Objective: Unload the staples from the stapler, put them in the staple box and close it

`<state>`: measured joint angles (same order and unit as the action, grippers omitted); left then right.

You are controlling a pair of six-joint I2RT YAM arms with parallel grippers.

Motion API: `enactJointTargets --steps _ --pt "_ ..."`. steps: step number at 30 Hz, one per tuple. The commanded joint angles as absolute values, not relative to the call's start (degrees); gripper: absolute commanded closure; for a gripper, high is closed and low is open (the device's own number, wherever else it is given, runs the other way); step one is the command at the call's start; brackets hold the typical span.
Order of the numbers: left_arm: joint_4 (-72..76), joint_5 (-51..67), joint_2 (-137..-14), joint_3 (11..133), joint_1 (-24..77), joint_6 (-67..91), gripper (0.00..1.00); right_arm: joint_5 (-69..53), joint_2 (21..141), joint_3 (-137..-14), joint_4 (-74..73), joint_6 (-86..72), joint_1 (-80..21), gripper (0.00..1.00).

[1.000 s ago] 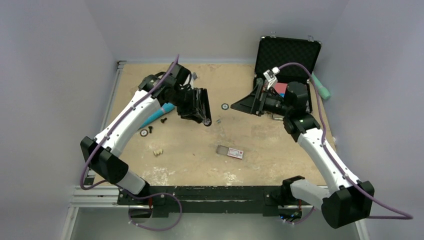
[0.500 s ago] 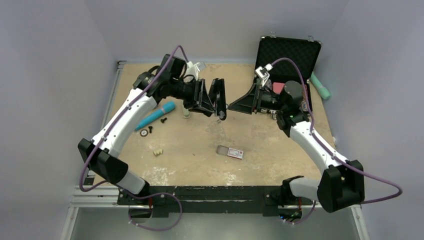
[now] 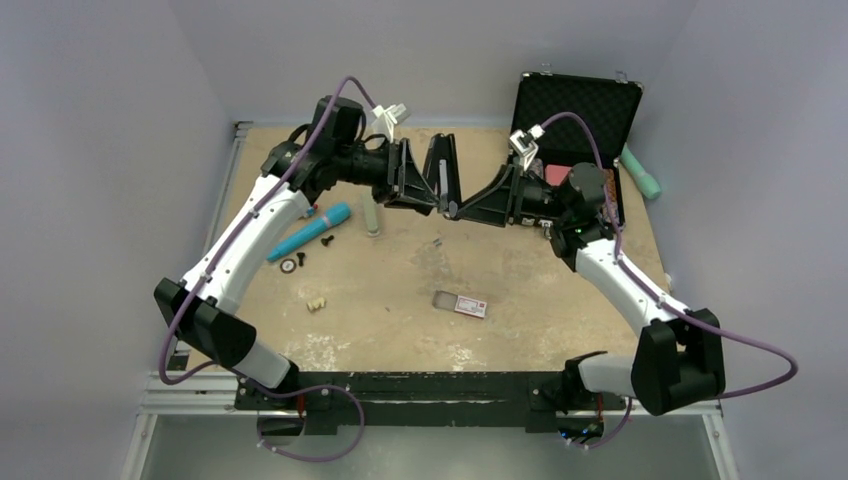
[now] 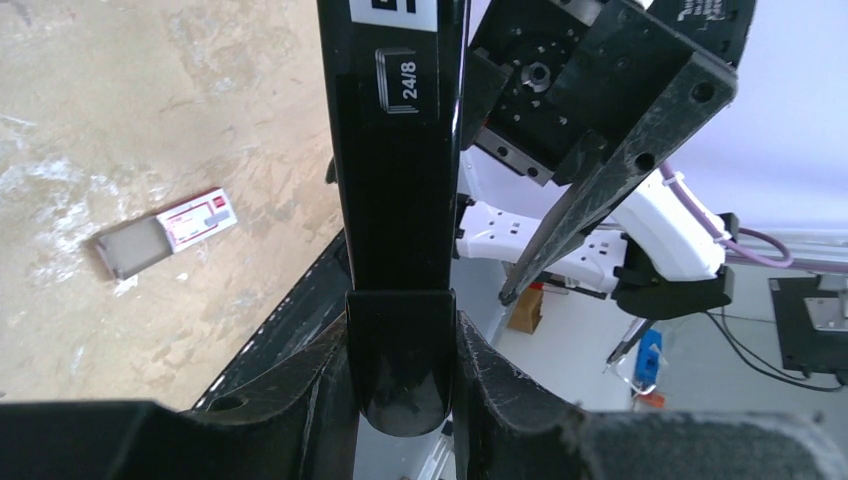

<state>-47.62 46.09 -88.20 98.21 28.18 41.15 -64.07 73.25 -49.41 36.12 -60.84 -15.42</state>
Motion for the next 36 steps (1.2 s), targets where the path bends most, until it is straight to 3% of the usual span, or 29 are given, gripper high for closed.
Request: enactJointTargets --steps 1,16,25,36 --pt "-34.4 51.1 -86.9 98.0 28.0 46.6 1.00 -66.6 74.2 -51.7 40.1 -61.9 -15.6 0.01" --pt "-25.7 55.7 -87.1 95.4 28.0 49.6 1.00 -68.1 76.4 -53.1 60.4 -76.9 -16.5 0.06" --pt "-20.5 58.7 -86.7 95.3 28.0 51.5 1.00 -70.1 78.1 -54.9 66.3 -82.0 -16.9 0.25" --pt "-18.1 60.2 -84.5 92.7 28.1 51.5 1.00 -68.0 79.6 -56.1 67.0 -82.5 -17.1 0.24"
